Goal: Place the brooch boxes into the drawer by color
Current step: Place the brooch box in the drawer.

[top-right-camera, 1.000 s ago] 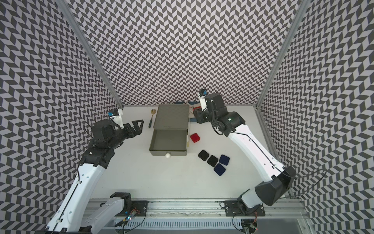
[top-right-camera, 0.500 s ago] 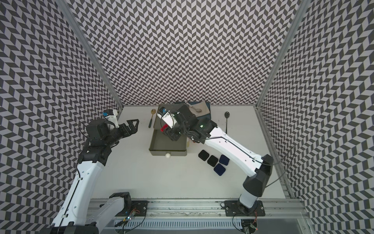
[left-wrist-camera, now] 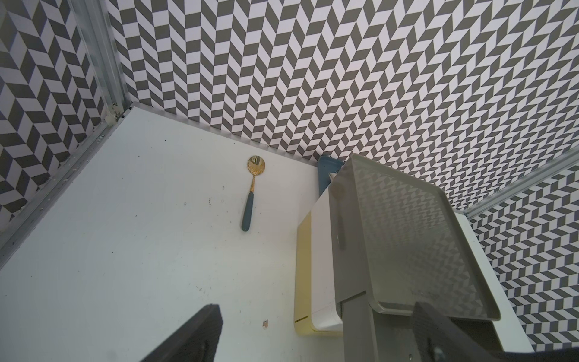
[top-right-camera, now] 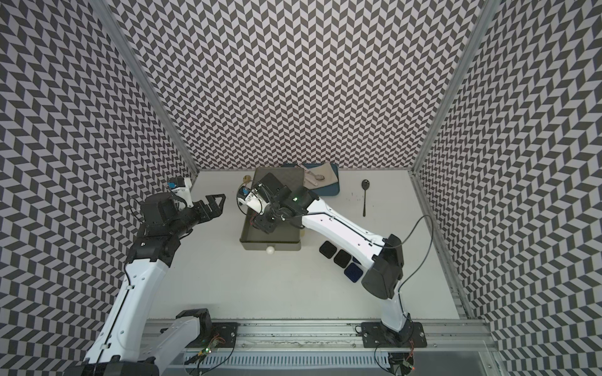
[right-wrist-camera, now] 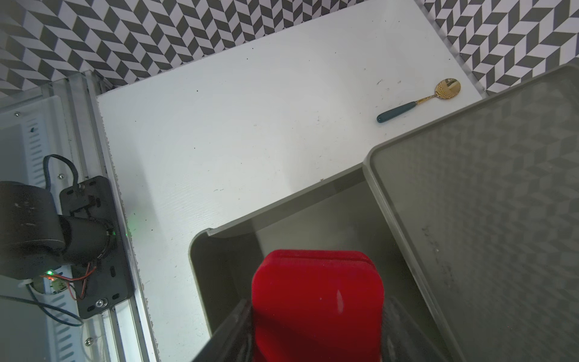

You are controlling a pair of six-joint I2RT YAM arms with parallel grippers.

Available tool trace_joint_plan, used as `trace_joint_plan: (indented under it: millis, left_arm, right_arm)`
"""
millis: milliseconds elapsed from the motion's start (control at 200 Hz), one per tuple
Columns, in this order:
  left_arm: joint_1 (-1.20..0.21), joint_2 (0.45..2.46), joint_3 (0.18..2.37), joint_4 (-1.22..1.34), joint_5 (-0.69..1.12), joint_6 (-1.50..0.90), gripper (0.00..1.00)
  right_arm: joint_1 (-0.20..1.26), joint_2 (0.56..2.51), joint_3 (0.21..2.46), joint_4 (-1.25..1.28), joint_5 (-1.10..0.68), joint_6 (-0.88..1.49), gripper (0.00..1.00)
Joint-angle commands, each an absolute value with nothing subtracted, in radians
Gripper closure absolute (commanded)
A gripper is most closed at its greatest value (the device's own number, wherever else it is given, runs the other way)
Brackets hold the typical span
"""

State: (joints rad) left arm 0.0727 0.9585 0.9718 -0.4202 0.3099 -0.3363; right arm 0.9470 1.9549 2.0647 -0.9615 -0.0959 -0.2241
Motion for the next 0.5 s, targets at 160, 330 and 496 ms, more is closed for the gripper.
trace_joint_plan:
  millis: [160,330,496]
  left_arm:
    - [0.080,0.943,0.960,-0.402,0.331,-0.330,0.00]
    - [0.081,0.942,0.959,-0.405,0.331,-0.326,0.00]
    - [0.081,0.943,0.954,-0.403,0.333,-0.324,0.00]
  right_arm:
    - [0.963,2.031,2.122,-0.986,-0.104,-0.243,0.53]
    - [0.963,2.070,2.161,-0.990,-0.084,-0.221,0.52]
    - [0.964,2.116,2.215,-1.021,-0.059,-0.195,0.51]
